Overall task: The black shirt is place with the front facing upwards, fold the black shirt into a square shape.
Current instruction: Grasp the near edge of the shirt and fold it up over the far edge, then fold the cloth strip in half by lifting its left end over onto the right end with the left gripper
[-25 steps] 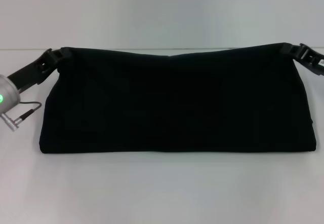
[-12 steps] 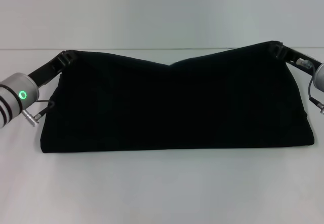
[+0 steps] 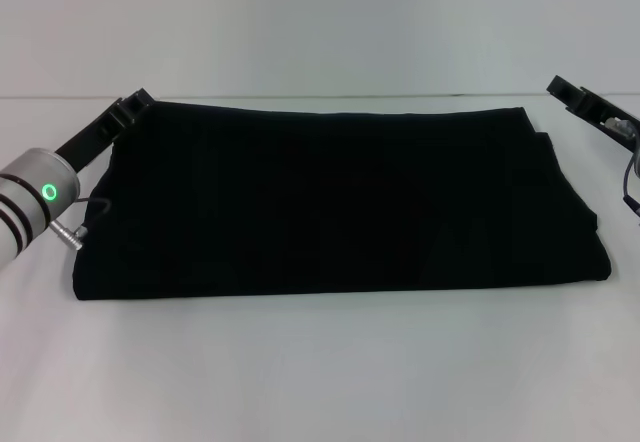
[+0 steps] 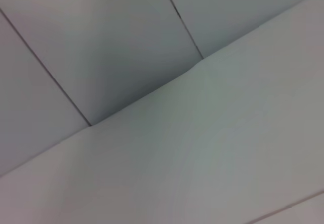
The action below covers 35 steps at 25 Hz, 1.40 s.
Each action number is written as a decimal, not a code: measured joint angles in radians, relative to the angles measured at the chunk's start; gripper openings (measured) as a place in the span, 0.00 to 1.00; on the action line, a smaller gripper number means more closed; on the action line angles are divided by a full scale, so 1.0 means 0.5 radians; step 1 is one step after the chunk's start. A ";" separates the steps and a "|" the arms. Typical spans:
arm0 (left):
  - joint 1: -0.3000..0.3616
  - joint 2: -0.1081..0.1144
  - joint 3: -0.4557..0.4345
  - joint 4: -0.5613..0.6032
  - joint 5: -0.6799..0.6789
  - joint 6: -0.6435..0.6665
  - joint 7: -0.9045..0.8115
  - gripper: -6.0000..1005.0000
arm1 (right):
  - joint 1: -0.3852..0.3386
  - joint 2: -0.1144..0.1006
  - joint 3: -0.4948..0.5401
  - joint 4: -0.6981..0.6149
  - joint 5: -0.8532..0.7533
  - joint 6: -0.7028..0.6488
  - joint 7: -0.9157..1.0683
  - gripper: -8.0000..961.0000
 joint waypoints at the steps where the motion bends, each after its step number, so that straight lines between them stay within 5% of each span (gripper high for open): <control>1: 0.001 0.000 0.000 -0.001 0.000 0.001 0.000 0.24 | -0.005 0.000 0.000 0.000 0.002 -0.005 0.000 0.41; 11: 0.008 0.003 0.036 -0.005 0.017 -0.149 0.002 0.55 | -0.141 0.000 -0.005 0.028 -0.004 -0.375 -0.077 0.66; 19: 0.045 0.017 0.038 0.007 -0.009 -0.207 -0.023 0.58 | -0.304 -0.003 -0.084 0.053 -0.010 -0.708 -0.188 0.68; 22: 0.127 0.073 0.077 0.012 0.001 0.160 -0.133 0.58 | -0.348 -0.008 -0.194 0.047 -0.015 -0.855 -0.241 0.68; 23: 0.186 0.123 0.142 0.010 0.016 0.448 -0.233 0.58 | -0.392 -0.012 -0.341 0.026 -0.035 -1.003 -0.310 0.68; 30: 0.449 0.244 0.351 0.040 0.026 0.971 -0.647 0.70 | -0.496 -0.010 -0.690 -0.048 -0.164 -1.380 -0.711 0.68; 35: 0.667 0.326 0.495 0.056 0.060 1.244 -0.961 0.79 | -0.517 -0.007 -0.778 -0.045 -0.278 -1.472 -0.963 0.78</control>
